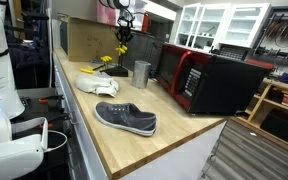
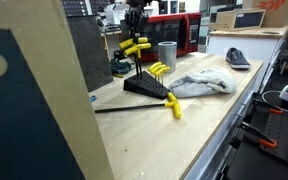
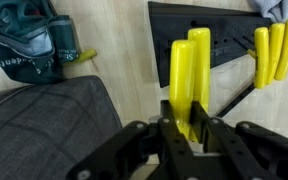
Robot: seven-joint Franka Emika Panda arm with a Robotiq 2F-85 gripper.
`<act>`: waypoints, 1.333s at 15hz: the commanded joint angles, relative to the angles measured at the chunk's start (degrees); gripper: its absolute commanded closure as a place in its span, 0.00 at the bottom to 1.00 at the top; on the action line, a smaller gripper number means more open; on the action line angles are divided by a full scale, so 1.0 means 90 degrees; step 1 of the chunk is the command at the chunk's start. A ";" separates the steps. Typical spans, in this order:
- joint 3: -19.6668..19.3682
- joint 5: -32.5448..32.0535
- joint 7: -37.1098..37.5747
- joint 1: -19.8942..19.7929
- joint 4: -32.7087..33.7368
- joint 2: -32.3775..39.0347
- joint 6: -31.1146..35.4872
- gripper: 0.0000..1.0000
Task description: Put one yellow object on the towel
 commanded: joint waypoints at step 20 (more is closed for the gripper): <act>-0.0002 0.1427 -0.0092 -0.0247 0.0531 0.0166 -0.0836 0.94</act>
